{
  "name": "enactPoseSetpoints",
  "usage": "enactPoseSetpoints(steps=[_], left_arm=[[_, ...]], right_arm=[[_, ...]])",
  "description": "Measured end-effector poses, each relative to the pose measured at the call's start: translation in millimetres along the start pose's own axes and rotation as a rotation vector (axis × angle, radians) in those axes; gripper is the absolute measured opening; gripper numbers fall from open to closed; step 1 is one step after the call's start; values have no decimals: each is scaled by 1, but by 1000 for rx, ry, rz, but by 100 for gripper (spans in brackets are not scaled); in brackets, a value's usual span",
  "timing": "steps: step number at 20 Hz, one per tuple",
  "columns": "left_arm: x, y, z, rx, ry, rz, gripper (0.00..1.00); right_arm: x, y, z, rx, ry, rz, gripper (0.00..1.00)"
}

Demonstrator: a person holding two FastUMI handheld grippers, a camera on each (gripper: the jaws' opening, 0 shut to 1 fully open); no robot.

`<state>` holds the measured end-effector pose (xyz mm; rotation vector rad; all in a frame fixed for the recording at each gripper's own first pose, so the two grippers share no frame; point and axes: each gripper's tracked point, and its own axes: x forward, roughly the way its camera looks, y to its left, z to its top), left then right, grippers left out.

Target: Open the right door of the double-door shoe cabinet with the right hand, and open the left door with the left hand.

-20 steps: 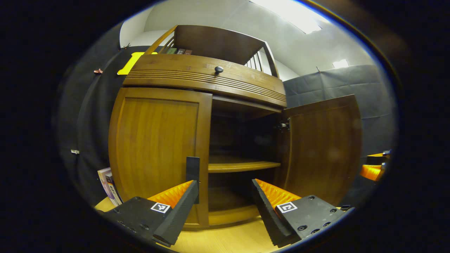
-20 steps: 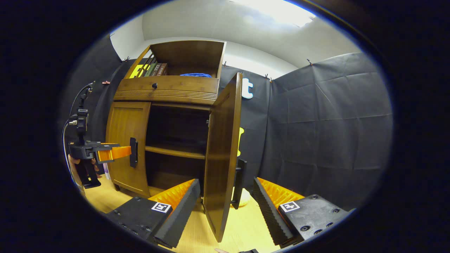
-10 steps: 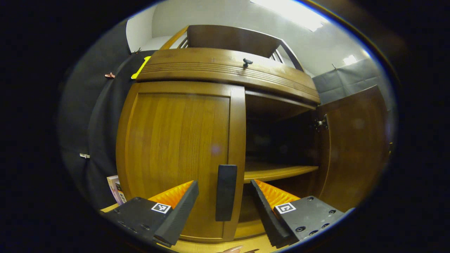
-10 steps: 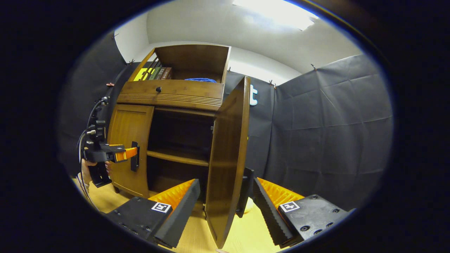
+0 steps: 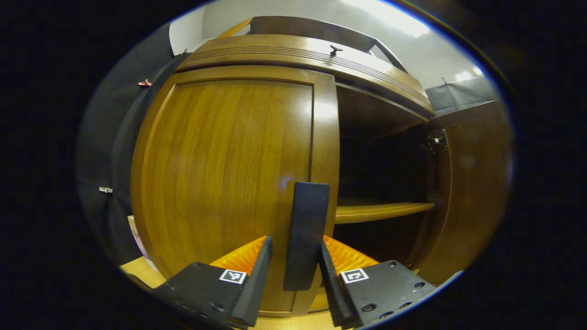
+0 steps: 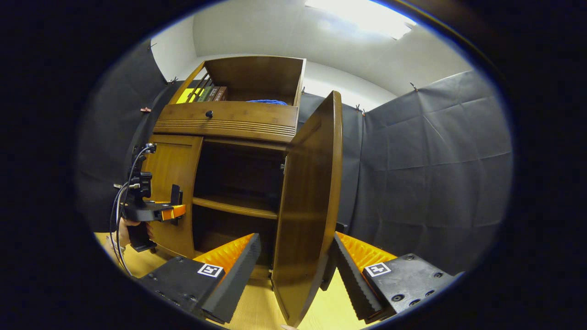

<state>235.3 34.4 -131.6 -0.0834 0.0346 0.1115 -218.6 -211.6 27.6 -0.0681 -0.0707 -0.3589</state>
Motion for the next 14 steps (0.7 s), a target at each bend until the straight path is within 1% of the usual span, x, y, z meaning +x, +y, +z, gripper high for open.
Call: enactPoseSetpoints(steps=[3, 4, 6, 7, 10, 12, 14], left_arm=[[-1, 0, -1, 45, 2, 16, 42], [0, -1, 1, 41, -1, 13, 36], [-3, -1, 1, 18, 1, -5, 32], [-4, -1, 1, 12, 4, -12, 34], [-14, -1, 1, 3, 18, -29, 33], [-23, -2, 4, -13, 26, -53, 31], [-38, -2, 6, -27, 32, -78, 32]], right_arm=[[-1, 0, -1, 13, -3, -6, 96], [-1, 0, -1, 16, -2, -7, 96], [-3, 0, -3, 13, 3, -9, 96], [-4, 0, -4, 8, 9, -9, 96], [-7, 0, -7, -6, 22, -12, 96], [-13, 0, -7, -7, 29, -15, 96], [-16, 1, -7, -3, 37, -19, 96]])
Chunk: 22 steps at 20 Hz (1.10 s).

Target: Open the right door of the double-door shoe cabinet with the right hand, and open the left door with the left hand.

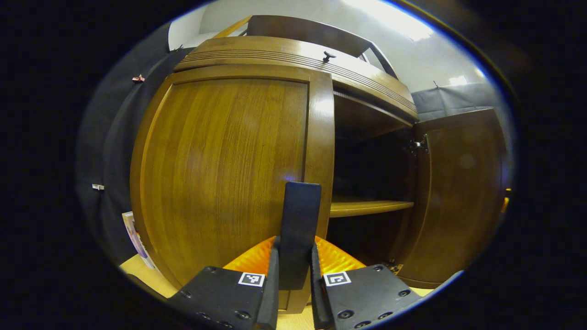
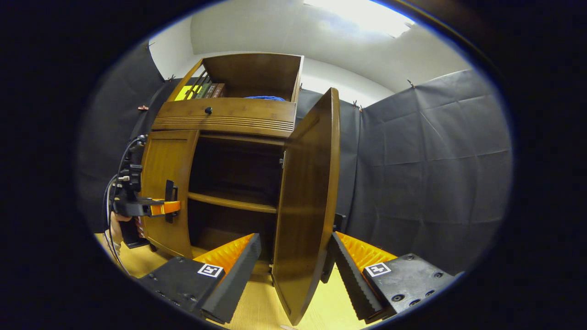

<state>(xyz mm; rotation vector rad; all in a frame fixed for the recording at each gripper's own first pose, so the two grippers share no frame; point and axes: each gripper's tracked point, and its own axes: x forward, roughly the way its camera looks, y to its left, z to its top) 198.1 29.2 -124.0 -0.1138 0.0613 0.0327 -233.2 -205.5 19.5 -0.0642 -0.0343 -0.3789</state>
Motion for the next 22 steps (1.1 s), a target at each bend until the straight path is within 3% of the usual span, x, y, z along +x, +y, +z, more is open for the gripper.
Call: enactPoseSetpoints(steps=[6, 22], left_arm=[[-50, 3, 2, -17, 20, -55, 31], [-132, 29, 7, -19, 61, -78, 32]], right_arm=[[-15, 14, 3, 9, 14, 34, 96], [-33, 54, 5, -12, 0, 85, 96]])
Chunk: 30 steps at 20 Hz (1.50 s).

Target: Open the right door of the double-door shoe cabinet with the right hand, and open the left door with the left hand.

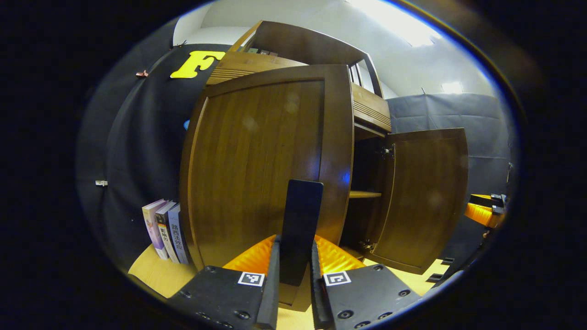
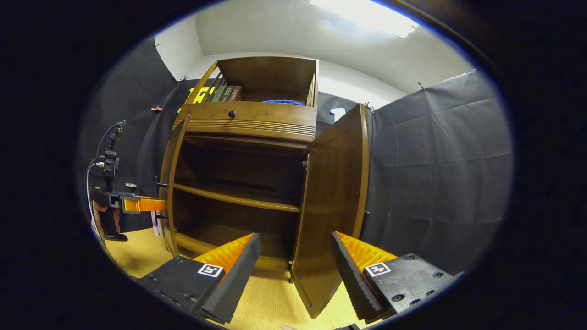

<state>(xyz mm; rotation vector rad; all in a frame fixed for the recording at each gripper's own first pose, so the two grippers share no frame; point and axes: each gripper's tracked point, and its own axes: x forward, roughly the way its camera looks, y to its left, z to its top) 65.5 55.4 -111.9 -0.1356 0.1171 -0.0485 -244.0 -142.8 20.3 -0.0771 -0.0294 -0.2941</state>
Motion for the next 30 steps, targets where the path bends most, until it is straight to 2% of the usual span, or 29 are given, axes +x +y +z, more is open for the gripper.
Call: enactPoseSetpoints(steps=[9, 11, 12, 23, 27, 30], left_arm=[[-51, 32, 2, 60, 1, 69, 32], [-60, 39, 4, 71, -2, 89, 34], [-64, 43, 6, 83, -7, 98, 30], [-88, 71, 9, 149, -12, 204, 32], [-99, 92, 18, 160, -36, 302, 32], [-118, 107, 29, 177, -61, 379, 29]], right_arm=[[0, 40, 2, 64, 8, 78, 96], [1, 45, 3, 61, 9, 88, 96], [1, 47, 2, 55, 9, 92, 96], [11, 72, -10, 36, 35, 165, 96], [14, 83, -12, 46, 42, 193, 96], [15, 89, -15, 39, 52, 210, 96]])
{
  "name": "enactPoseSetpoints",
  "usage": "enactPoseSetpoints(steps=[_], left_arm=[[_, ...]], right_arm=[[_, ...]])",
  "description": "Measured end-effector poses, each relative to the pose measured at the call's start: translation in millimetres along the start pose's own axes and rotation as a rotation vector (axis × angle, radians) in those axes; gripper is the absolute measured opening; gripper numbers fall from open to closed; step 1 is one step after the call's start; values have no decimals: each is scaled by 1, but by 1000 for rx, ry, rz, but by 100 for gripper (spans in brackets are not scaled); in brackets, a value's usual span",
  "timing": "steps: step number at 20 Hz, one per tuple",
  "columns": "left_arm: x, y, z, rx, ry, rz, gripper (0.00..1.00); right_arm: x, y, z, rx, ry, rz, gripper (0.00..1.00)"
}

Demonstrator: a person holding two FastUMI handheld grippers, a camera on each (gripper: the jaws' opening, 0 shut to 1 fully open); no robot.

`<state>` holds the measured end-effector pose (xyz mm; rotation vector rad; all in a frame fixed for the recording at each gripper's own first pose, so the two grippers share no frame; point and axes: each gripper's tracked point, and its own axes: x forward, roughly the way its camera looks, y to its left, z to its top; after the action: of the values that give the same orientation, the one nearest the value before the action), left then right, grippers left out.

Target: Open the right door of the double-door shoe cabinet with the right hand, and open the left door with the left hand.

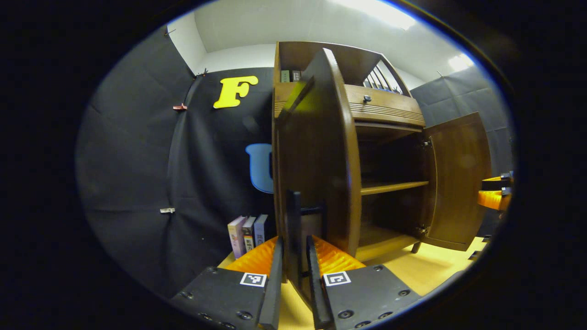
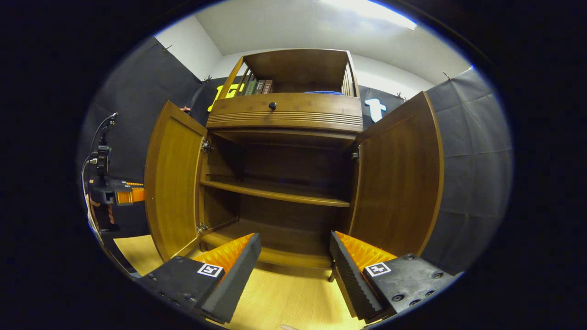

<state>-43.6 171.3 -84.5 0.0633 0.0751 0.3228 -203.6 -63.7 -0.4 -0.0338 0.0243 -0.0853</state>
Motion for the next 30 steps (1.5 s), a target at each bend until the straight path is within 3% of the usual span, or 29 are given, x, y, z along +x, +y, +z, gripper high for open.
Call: enactPoseSetpoints(steps=[1, 8, 11, 12, 13, 15, 17, 19, 24, 26, 30], left_arm=[[5, 8, 1, 5, -8, 29, 24], [-22, 34, 5, -23, -9, 99, 26], [-41, 20, 10, -39, -10, 67, 27], [-46, 17, 14, -36, -17, 68, 40], [-51, 14, 18, -36, -25, 61, 34], [-58, -9, 21, -56, -26, 13, 36], [-56, -33, 23, -61, -20, -43, 46], [-51, -54, 26, -77, -22, -92, 48], [-38, -90, 39, -147, -80, -106, 99], [-27, -103, 34, -147, -46, -97, 98], [-13, -133, 28, -147, 6, -153, 94]], right_arm=[[0, 0, -1, -5, 1, 0, 96], [2, 10, 0, -2, -3, 29, 96], [4, 13, 0, -4, 4, 42, 96], [5, 16, 0, -1, 5, 48, 96], [5, 18, -1, 6, 6, 54, 96], [8, 21, -3, 26, 13, 54, 96], [10, 26, -9, 47, 38, 55, 97], [13, 33, -12, 42, 50, 68, 98], [15, 35, -5, -3, 25, 36, 98], [14, 41, -1, 4, 19, 44, 98], [15, 37, 13, 9, -8, 19, 98]])
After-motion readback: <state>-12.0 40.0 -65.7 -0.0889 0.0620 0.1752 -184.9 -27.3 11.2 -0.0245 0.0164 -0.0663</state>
